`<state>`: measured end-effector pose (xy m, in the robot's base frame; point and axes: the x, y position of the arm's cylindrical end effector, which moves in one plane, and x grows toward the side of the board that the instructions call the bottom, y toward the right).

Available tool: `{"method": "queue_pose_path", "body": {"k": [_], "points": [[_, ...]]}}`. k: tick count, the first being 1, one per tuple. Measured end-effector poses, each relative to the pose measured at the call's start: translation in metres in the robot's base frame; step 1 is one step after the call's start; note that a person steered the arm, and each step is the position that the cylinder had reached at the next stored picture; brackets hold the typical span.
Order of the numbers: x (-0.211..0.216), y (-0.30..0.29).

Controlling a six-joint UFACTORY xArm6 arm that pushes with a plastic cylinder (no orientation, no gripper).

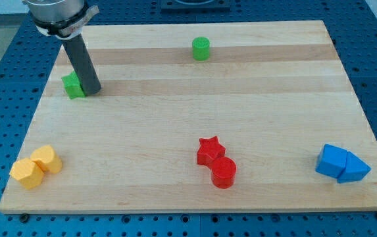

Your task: Push the green circle close to the green star

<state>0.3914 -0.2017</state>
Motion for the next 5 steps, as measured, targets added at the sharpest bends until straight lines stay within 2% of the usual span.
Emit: {"method": "queue_pose_path", "body": {"k": [1,2,3,4,5], "points": [[0.002,0.092],[0.002,0.218],[-0.027,0.301],[-0.089,0.295],[-0.124,0.253]]}}
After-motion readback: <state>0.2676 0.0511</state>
